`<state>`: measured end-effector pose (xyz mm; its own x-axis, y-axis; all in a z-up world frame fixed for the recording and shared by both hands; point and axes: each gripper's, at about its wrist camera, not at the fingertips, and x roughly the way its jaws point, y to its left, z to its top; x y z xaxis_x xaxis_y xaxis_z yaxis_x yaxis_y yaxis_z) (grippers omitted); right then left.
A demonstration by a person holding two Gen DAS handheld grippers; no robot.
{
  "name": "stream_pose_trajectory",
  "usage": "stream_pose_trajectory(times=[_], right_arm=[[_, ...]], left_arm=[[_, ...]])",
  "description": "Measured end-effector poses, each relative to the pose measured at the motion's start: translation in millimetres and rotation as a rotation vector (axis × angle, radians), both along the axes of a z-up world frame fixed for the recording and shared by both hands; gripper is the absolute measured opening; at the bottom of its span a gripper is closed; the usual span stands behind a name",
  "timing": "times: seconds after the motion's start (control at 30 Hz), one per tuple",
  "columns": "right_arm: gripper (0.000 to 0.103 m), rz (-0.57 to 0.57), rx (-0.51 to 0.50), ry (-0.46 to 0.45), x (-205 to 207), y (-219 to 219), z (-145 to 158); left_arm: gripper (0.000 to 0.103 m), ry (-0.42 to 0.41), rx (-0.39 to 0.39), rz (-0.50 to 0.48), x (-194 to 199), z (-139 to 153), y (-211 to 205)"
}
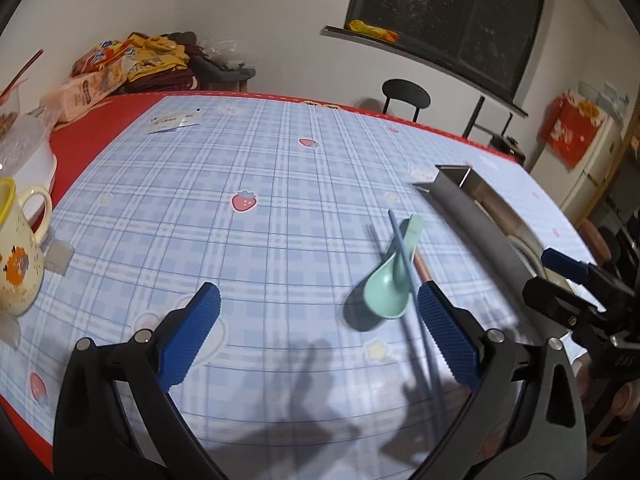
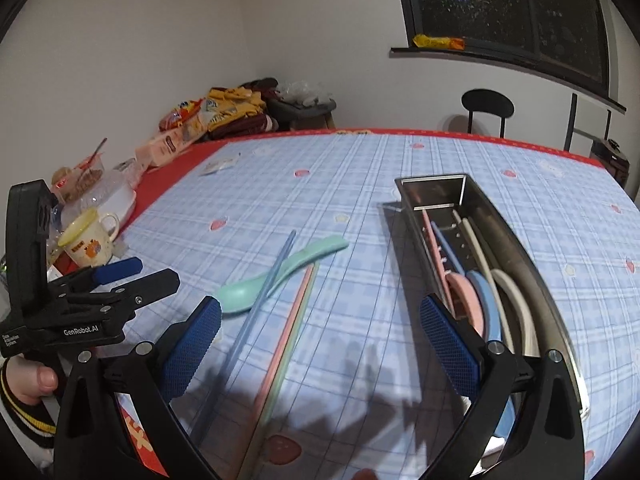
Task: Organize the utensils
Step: 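Lower the wooden chopstick into the holder and open the right tool, then move both open tools over the green spoon and chopsticks on the table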
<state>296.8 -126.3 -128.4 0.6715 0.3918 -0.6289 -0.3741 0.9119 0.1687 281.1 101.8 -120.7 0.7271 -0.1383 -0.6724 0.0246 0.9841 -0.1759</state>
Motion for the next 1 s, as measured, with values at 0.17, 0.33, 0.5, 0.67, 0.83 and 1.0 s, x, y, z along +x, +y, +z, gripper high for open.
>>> stream_pose_trajectory(times=[0.17,0.33,0.5,0.67,0.83,1.0], right_arm=[[0.089,0.008,-0.061,0.005,-3.0,12.5,-8.3],[0.064,0.042,-0.11,0.024,-3.6,26.4,-19.4],[0.049,0.056,-0.151,0.047,-3.2,36.1,-33.6],[0.04,0.053,-0.168,0.069,-3.0,35.2,-42.5],[0.035,0.055,-0.181,0.091,-0.7,36.7,-46.9],[0.035,0.056,-0.179,0.098,0.6,36.6,-47.5]], left_arm=[[0.097,-0.013,0.022,-0.048,0.1,-2.7,0.5],[0.097,-0.011,0.005,-0.076,2.5,-10.9,0.7],[0.097,-0.034,-0.029,-0.093,-0.6,-12.4,2.8],[0.087,-0.092,-0.007,-0.158,-12.7,-7.8,-8.4],[0.063,-0.08,-0.002,-0.217,-14.2,-9.1,-17.1],[0.063,-0.069,-0.051,-0.205,-11.0,-10.4,-9.0]])
